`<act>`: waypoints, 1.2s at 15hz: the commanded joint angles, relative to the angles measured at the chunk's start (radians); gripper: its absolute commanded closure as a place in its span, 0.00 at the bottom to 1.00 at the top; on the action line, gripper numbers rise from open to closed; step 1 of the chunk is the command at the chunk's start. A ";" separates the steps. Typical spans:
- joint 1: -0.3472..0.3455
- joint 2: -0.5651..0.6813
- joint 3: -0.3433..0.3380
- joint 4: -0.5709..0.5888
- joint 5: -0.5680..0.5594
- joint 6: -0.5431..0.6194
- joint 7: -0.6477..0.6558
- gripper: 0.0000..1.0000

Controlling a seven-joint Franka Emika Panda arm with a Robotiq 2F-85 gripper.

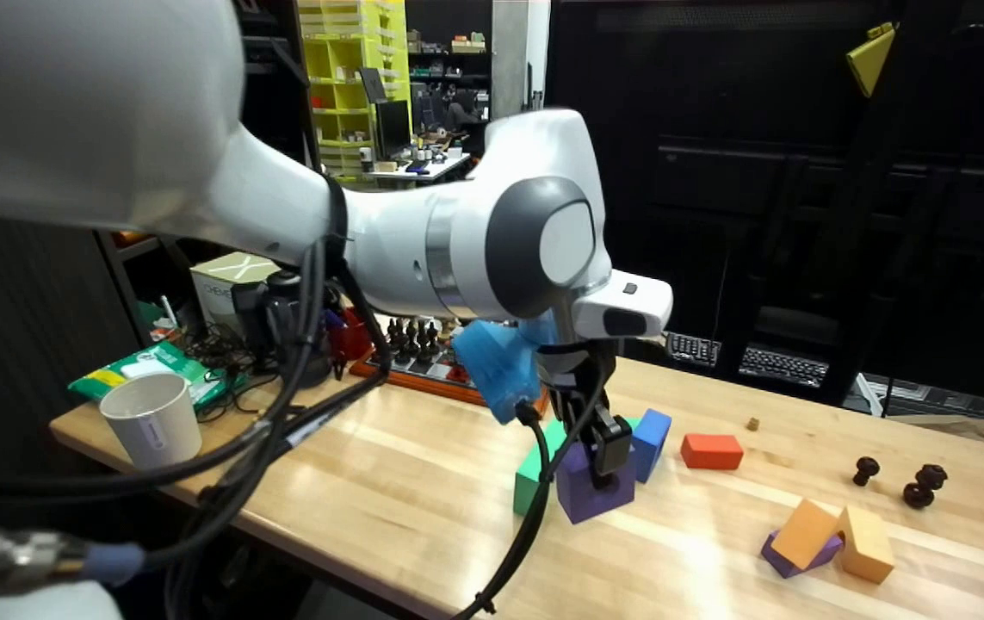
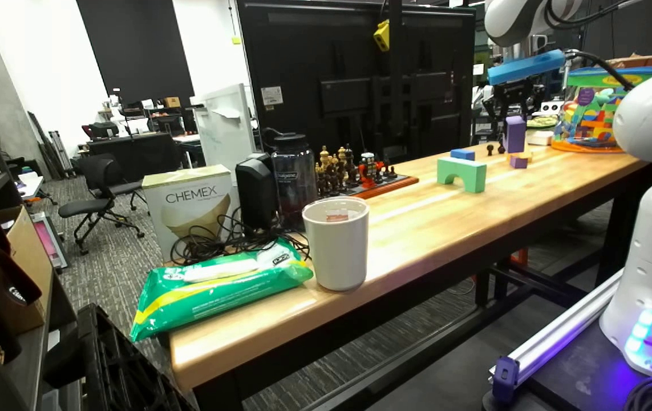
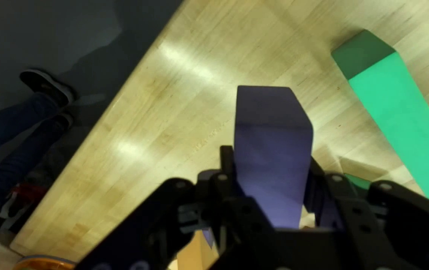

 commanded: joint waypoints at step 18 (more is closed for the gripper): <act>0.130 -0.135 -0.156 -0.029 0.116 0.043 -0.910 0.84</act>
